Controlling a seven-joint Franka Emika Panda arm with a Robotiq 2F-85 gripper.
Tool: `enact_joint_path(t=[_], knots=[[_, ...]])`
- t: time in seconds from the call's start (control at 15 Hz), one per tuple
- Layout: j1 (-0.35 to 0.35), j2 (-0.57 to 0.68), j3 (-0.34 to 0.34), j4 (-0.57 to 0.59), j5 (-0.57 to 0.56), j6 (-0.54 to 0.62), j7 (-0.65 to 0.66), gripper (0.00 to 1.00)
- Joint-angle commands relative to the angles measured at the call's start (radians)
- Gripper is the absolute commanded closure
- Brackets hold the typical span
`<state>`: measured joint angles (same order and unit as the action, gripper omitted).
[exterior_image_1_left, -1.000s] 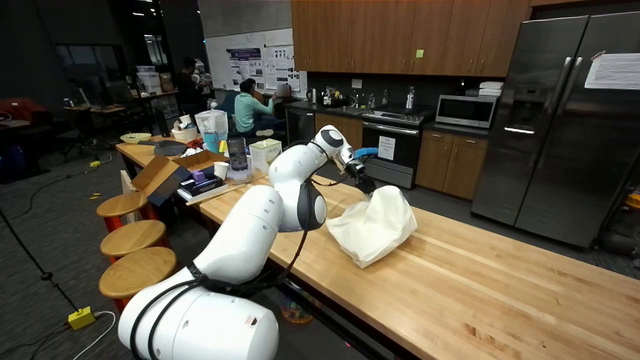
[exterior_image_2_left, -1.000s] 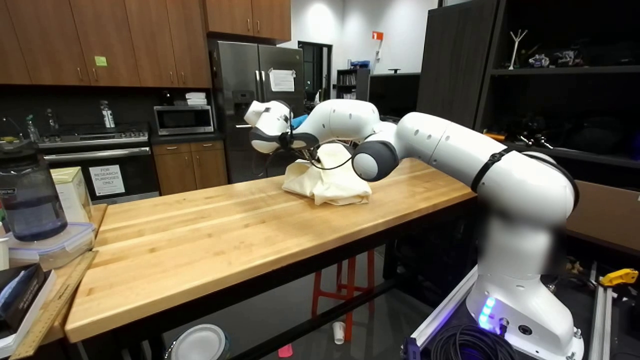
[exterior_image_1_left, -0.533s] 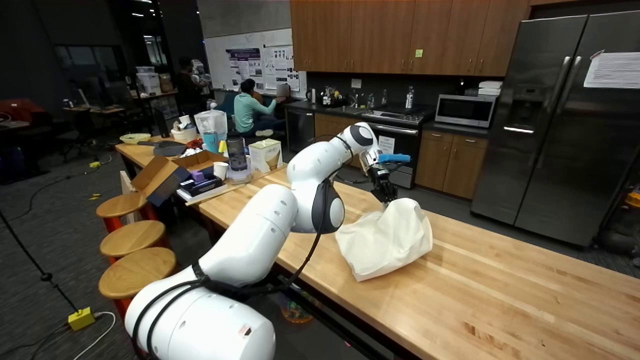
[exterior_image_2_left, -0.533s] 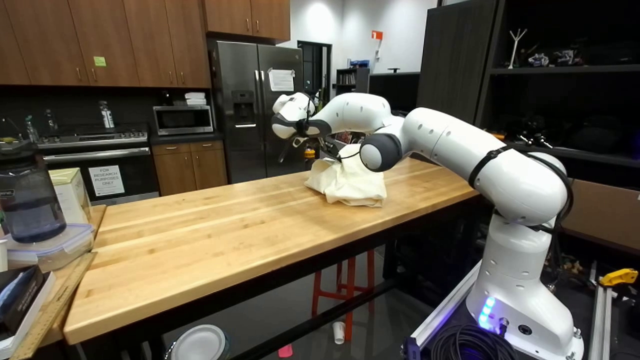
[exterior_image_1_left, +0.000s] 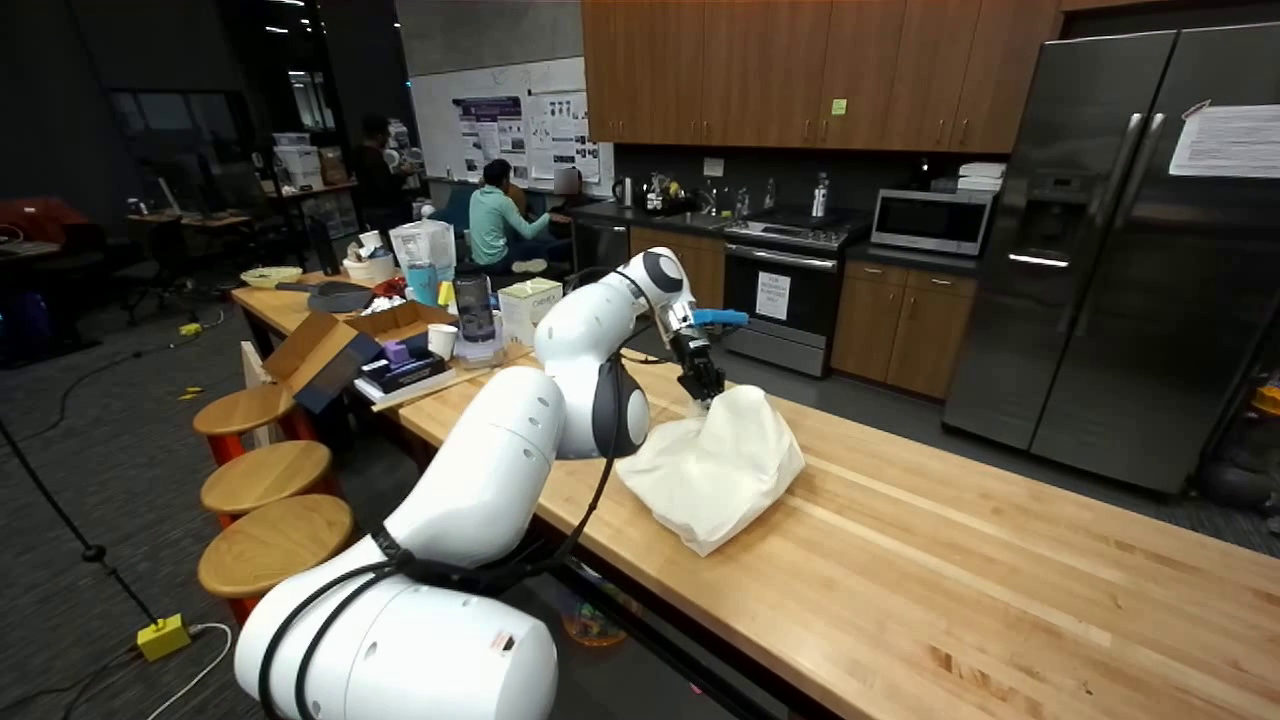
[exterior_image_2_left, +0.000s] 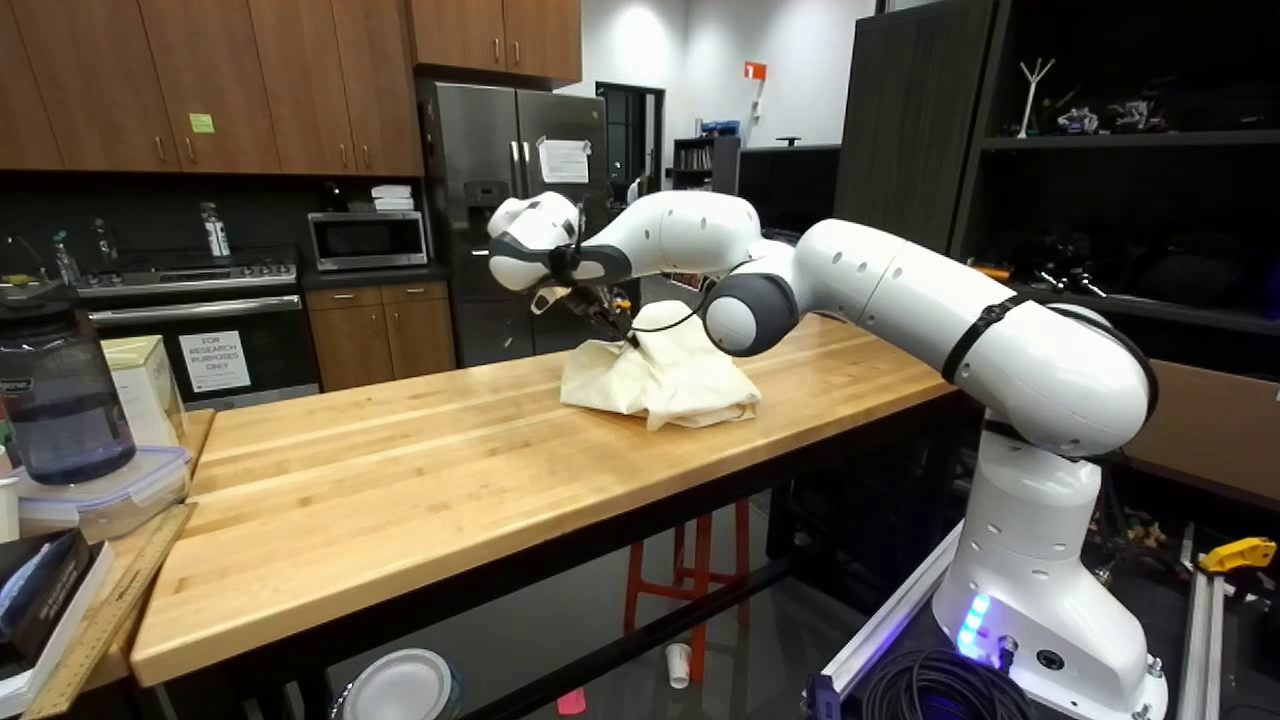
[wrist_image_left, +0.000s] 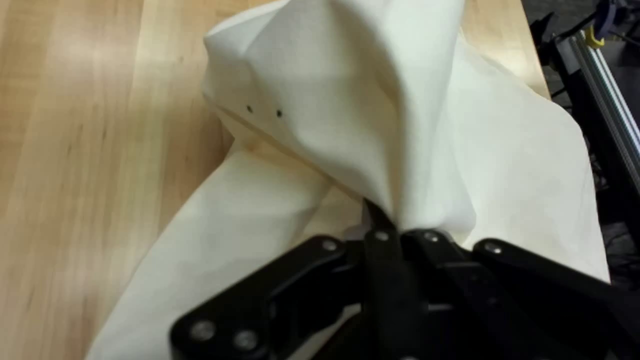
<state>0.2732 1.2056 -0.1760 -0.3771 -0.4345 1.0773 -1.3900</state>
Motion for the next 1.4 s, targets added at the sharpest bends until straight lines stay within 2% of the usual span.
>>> enact_joint_path(t=[0.0, 0.4, 0.67, 0.93, 1.33], knots=[[0.129, 0.015, -0.012, 0.008, -0.061, 0.023, -0.092, 0.99], [0.345, 0.026, -0.033, 0.012, -0.181, 0.09, -0.241, 0.99], [0.412, 0.005, -0.043, -0.003, -0.238, 0.179, -0.28, 0.99], [0.372, 0.007, -0.048, -0.009, -0.243, 0.234, -0.274, 0.99], [0.19, 0.022, -0.032, 0.015, -0.188, 0.217, -0.237, 0.99]])
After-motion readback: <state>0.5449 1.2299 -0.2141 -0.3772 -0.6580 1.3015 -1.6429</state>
